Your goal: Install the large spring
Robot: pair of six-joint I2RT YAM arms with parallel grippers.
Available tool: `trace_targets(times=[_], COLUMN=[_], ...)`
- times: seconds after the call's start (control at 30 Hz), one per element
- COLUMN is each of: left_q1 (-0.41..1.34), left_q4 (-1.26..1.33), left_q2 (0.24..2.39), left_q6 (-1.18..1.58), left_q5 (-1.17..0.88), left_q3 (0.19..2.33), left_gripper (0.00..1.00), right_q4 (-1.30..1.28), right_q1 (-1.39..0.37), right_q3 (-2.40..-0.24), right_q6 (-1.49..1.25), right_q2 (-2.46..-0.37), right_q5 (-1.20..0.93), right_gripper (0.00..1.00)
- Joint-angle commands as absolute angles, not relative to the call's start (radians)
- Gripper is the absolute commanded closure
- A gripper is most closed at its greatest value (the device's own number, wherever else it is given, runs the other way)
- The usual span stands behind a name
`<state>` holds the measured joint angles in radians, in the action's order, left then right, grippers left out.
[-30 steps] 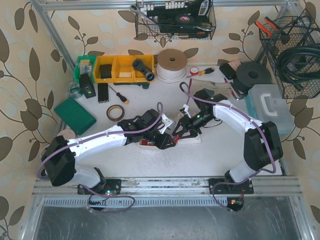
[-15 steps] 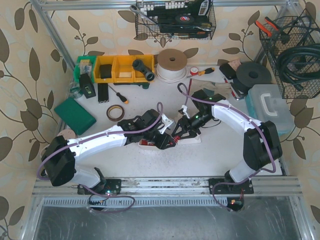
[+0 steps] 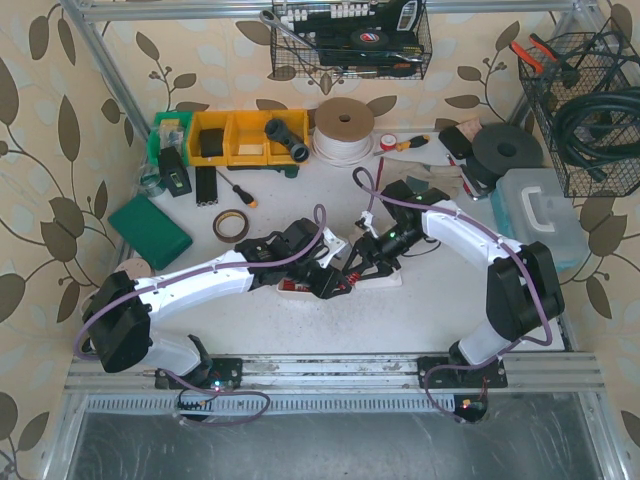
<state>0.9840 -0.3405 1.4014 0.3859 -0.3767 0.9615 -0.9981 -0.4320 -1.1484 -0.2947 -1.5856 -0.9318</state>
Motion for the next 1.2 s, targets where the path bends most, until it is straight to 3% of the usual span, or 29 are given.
trace_targets(times=[0.0,0.17,0.47,0.5,0.6,0.7,0.93,1.17], left_q1=[0.999,0.999,0.999,0.999,0.998,0.999,0.999,0.997], left_q4=[-0.299,-0.3,-0.301,-0.301,-0.294,-0.284,-0.249,-0.273], left_q2=[1.378,1.38,1.371,1.369,1.345,1.298,1.111,0.929], left_q6=[0.369,0.369,0.372,0.372,0.377,0.385,0.432,0.519], left_q5=[-0.387,-0.385,-0.37,-0.366,-0.347,-0.302,-0.134,0.143], left_q3=[0.989,0.99,0.985,0.983,0.97,0.944,0.833,0.739], left_gripper=[1.0,1.0,1.0,0.97,0.6,0.34,0.24,0.23], right_q4=[-1.001,-0.991,-0.98,-0.979,-0.971,-0.959,-0.944,-0.816], right_q1=[-0.437,-0.438,-0.438,-0.438,-0.436,-0.435,-0.415,-0.413], right_q3=[-1.146,-1.138,-1.134,-1.133,-1.134,-1.139,-1.162,-1.153], right_q6=[-0.287,-0.29,-0.295,-0.295,-0.295,-0.302,-0.32,-0.352], right_q2=[-1.58,-1.582,-1.574,-1.573,-1.566,-1.55,-1.468,-1.25], right_q5=[-0.947,-0.957,-0.936,-0.931,-0.91,-0.881,-0.664,-0.211], right_gripper=[0.55,0.85,0.99,1.0,1.0,1.0,1.0,1.0])
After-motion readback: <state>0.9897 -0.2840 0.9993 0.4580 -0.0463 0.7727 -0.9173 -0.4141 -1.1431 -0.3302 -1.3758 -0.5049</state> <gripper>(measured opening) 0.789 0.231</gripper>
